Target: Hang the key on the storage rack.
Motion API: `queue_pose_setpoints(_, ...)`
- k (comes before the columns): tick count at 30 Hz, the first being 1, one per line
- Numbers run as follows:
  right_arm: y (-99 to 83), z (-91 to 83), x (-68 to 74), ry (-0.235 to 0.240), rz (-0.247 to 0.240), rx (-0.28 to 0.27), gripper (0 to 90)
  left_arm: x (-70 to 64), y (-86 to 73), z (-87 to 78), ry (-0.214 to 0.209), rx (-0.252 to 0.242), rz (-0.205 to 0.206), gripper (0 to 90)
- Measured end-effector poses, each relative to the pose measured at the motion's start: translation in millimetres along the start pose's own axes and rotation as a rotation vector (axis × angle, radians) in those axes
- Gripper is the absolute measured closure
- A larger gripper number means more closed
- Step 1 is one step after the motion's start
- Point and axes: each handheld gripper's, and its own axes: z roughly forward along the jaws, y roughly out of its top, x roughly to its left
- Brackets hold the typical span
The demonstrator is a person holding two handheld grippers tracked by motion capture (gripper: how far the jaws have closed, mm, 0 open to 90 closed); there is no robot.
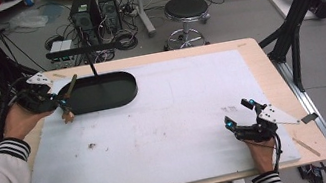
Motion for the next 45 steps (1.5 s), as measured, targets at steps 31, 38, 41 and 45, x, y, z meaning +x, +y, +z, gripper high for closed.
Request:
queue_pose_setpoints(31, 0.0, 0.2, -0.6, 0.001, -0.002, -0.003, 6.8, 19.4, 7.6, -10.1, 0.287, -0.166, -0.227, 77.4)
queue_pose_setpoints(38, -0.1, -0.1, -0.5, 0.001, 0.007, -0.005, 6.8, 22.5, 8.0, -4.4, 0.328, -0.176, -0.241, 77.3)
queue_pose_setpoints(41, -0.1, 0.0, -0.5, 0.001, 0.004, -0.006, 6.8, 23.8, 8.4, -1.1, 0.338, -0.172, -0.255, 77.4)
queue_pose_setpoints(45, -0.1, -0.1, -0.5, 0.001, 0.005, -0.006, 6.8, 25.5, 8.5, 2.7, 0.346, -0.167, -0.263, 77.4)
